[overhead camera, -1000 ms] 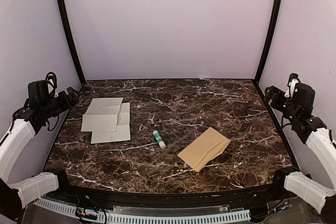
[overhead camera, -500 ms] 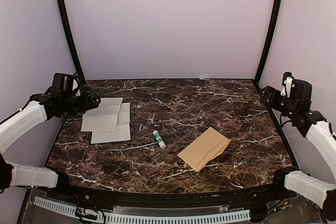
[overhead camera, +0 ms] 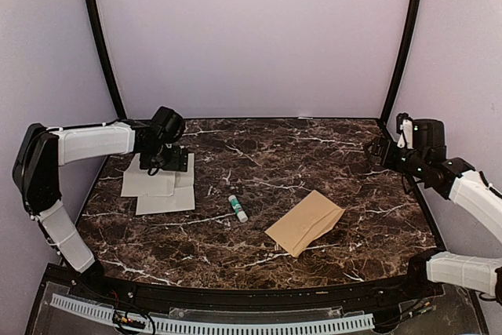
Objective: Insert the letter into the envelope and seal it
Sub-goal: Pick up the letter from the center of the board.
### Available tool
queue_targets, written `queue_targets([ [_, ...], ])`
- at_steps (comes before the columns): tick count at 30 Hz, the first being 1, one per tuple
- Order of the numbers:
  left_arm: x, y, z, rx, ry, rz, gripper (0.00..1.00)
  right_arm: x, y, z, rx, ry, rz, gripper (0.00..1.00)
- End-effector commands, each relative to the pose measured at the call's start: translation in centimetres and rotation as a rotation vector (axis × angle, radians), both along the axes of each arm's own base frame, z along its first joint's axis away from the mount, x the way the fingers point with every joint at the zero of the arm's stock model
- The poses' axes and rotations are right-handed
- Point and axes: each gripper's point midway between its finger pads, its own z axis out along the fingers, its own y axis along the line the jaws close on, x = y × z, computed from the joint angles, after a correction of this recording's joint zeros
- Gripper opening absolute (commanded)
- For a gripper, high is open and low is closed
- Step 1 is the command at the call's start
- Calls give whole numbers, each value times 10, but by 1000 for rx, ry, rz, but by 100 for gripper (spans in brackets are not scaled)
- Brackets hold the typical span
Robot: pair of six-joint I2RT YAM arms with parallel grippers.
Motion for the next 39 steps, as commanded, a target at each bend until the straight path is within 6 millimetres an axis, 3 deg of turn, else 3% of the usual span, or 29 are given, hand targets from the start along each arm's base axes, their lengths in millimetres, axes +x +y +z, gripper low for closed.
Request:
queue_targets([
  [1, 4, 16, -11, 156, 56, 43, 98, 3, 7, 6, 30, -23, 7, 99],
  [15, 28, 20, -55, 336, 124, 25, 98, 4, 16, -2, 71, -10, 43, 98],
  [19, 31, 22, -58, 364, 119, 22, 89, 3, 17, -2, 73, -10, 46, 99],
  [25, 34, 25, -59, 388, 109, 23, 65, 3, 19, -2, 85, -10, 50, 99],
  [39, 43, 20, -72, 400, 113, -12, 58, 4, 21, 1, 91, -11, 63, 99],
])
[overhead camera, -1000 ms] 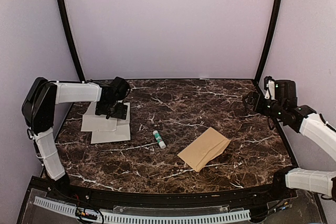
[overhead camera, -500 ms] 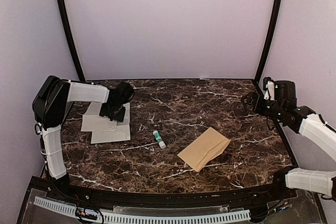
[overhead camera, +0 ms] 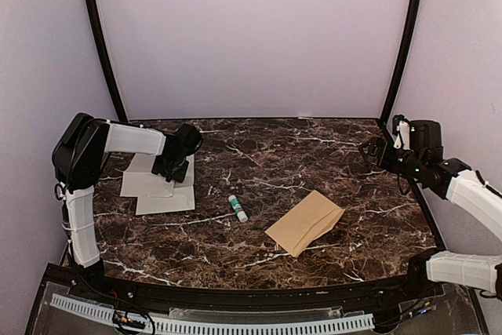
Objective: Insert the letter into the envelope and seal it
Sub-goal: Pick up the letter from the center of the board.
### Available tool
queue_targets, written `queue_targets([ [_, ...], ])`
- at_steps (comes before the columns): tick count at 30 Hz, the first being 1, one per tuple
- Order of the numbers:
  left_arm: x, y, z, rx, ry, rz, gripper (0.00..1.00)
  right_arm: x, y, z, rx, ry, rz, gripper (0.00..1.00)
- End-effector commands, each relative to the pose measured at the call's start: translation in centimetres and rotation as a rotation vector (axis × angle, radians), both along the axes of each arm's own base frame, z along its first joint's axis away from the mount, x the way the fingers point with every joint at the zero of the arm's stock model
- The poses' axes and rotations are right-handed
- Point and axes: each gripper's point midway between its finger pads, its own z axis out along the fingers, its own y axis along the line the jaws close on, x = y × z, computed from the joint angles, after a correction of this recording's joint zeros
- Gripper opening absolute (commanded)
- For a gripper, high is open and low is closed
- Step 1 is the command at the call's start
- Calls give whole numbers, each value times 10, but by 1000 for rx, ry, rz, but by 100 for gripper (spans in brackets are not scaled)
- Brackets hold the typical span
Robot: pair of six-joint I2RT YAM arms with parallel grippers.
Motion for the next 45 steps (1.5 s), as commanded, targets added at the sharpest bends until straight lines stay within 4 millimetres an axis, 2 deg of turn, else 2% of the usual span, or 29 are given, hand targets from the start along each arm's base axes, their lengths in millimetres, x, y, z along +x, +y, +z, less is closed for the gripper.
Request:
queue_targets([
  [1, 8, -5, 2, 9, -11, -14, 56, 3, 5, 7, 16, -29, 18, 99],
  [9, 5, -4, -3, 11, 0, -5, 34, 2, 6, 10, 16, -33, 25, 99],
  [14, 5, -3, -2, 14, 2, -5, 25, 3, 7, 10, 17, -31, 26, 99],
  [16, 5, -3, -1, 16, 0, -4, 17, 2, 7, 10, 17, -31, 30, 99],
  [22, 5, -1, 0, 25, -1, 2, 1, 2, 8, 10, 20, -31, 36, 99],
  [27, 3, 0, 8, 22, -8, 12, 0, 1, 9, 11, 21, -33, 40, 99],
  [33, -2, -1, 49, -28, -69, 16, 0, 0, 11, 15, 25, -39, 57, 98],
  [37, -10, -5, 92, -122, -135, -12, 0, -1, 14, 18, 31, -42, 74, 99],
  [38, -12, -10, 96, -155, -132, -29, 0, -1, 15, 20, 35, -44, 80, 99],
  [41, -22, -19, 124, -246, -160, -85, 0, -2, 21, 24, 52, -48, 110, 99],
  [44, -34, -36, 143, -363, -166, -161, 0, -5, 35, 31, 75, -68, 198, 99],
  [45, -36, -41, 159, -413, -204, -187, 0, -6, 41, 33, 79, -71, 231, 99],
])
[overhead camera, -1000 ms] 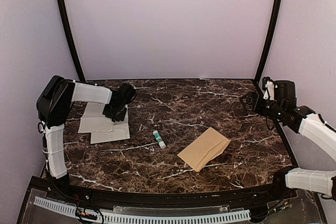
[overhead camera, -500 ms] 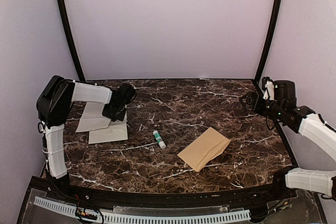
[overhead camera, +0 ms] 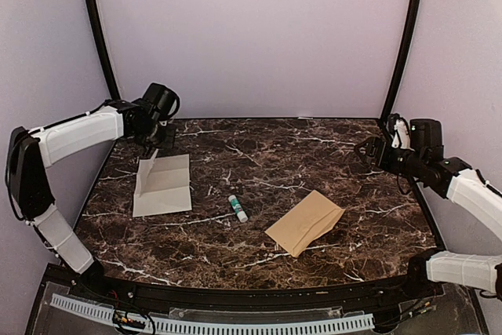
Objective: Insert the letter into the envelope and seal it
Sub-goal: Pick up the letter from the center of the board.
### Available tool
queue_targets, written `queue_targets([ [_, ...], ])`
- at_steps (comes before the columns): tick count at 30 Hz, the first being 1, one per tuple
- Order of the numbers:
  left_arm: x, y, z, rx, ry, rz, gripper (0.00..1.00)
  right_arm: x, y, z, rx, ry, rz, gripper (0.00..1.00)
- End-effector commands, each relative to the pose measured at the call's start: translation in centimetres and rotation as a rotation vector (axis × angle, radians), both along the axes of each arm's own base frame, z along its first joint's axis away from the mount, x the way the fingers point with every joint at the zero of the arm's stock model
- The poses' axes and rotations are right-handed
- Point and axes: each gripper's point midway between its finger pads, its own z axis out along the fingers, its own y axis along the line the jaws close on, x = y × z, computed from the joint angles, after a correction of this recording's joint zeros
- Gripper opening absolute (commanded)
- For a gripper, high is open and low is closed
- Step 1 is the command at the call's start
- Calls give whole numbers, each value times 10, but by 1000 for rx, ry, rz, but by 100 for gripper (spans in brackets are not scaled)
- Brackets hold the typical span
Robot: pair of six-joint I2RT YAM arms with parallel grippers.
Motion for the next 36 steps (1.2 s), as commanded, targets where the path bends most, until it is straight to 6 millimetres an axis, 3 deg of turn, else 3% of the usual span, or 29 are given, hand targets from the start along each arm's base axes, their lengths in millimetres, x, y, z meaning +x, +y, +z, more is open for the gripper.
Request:
queue_targets([
  [1, -28, -34, 23, -193, 6, -183, 0, -2, 28, 30, 42, -82, 160, 99],
  [4, -41, -58, 67, -352, -77, -308, 0, -7, 46, 36, 39, -97, 242, 99],
  [6, -58, -85, 91, -484, -88, -451, 0, -12, 62, 39, 42, -107, 304, 99],
  [12, -99, -140, 153, -713, -135, -736, 0, -29, 121, 49, 115, -130, 476, 99],
  [18, -149, -191, 201, -893, -96, -1018, 0, -55, 162, 87, 220, -245, 641, 99],
  [22, -182, -215, 216, -927, -44, -1173, 0, -66, 172, 108, 204, -284, 745, 99],
  [25, -199, -225, 214, -914, 13, -1230, 0, -73, 172, 117, 156, -278, 791, 99],
  [30, -209, -226, 211, -891, 42, -1237, 0, -86, 168, 137, 137, -300, 834, 99],
  [36, -224, -226, 217, -915, 60, -1280, 0, -93, 167, 144, 127, -311, 861, 99],
])
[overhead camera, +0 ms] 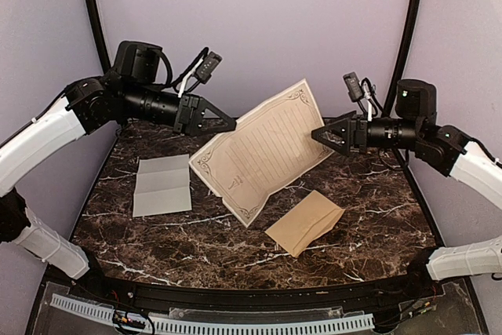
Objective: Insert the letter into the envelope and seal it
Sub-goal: Pick up the letter from the center of the board, then fold the letter.
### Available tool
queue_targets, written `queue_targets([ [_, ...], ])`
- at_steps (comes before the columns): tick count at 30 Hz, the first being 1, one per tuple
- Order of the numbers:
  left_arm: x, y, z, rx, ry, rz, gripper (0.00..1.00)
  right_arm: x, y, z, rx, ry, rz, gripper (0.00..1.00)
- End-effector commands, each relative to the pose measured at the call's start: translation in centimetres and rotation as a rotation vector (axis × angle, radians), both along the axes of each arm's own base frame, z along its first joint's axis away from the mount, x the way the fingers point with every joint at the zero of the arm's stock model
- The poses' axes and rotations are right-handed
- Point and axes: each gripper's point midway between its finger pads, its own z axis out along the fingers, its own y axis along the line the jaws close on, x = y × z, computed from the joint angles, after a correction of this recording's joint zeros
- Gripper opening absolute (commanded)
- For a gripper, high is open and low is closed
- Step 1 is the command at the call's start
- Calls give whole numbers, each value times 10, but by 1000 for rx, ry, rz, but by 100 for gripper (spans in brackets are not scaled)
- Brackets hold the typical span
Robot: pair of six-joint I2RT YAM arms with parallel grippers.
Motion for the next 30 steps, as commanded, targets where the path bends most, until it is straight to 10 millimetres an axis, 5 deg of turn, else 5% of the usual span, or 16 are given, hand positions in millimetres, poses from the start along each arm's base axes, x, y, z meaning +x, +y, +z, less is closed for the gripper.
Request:
queue_targets([
  [1, -21, 3, 13, -24, -7, -72, 0, -14, 4, 8, -7, -20, 78, 99],
  [11, -27, 3, 14, -24, -2, -91, 0, -29, 22, 4, -16, 62, 263, 97],
  [19, -26, 1, 12, -23, 4, -93, 0, -51, 23, 13, 35, 80, 374, 63],
  [30, -24, -1, 14, -40, -2, -91, 0, -50, 23, 8, 47, 92, 335, 1],
])
